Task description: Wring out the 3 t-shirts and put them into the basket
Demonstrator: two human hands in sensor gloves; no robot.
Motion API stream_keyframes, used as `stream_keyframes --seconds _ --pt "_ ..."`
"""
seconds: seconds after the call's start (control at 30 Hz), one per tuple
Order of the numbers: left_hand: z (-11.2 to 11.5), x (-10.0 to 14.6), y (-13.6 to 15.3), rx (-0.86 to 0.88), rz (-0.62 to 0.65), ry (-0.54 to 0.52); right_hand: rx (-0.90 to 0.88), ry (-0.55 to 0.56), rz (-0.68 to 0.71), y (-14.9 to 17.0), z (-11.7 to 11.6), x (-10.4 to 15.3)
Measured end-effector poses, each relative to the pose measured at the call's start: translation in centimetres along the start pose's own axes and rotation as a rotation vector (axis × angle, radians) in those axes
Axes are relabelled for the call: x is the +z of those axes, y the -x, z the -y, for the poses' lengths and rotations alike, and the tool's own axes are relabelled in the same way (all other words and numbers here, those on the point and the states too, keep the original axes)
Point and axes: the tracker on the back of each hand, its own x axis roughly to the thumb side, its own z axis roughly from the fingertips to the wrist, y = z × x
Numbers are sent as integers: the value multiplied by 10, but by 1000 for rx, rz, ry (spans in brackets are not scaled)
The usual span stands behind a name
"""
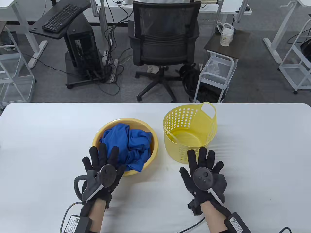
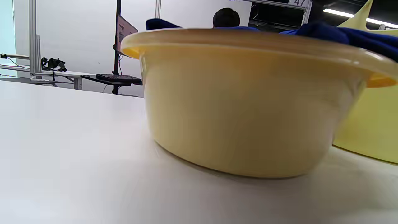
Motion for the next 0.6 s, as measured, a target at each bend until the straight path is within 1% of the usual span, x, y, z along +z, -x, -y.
stream_keyframes --seconds 0.1,0.33,0.47,0.5,0.6 --pt "0 0 0 -1 -8 11 1 5 8 0 0 0" --pt "-2 1 1 23 -5 1 -9 40 38 -3 5 2" --pt "-5 1 6 50 -18 -4 -22 65 74 -6 8 5" --pt "-7 1 9 62 -24 -13 -20 75 85 -7 9 6" --pt "-15 3 24 145 -53 -85 -9 98 137 -15 12 11"
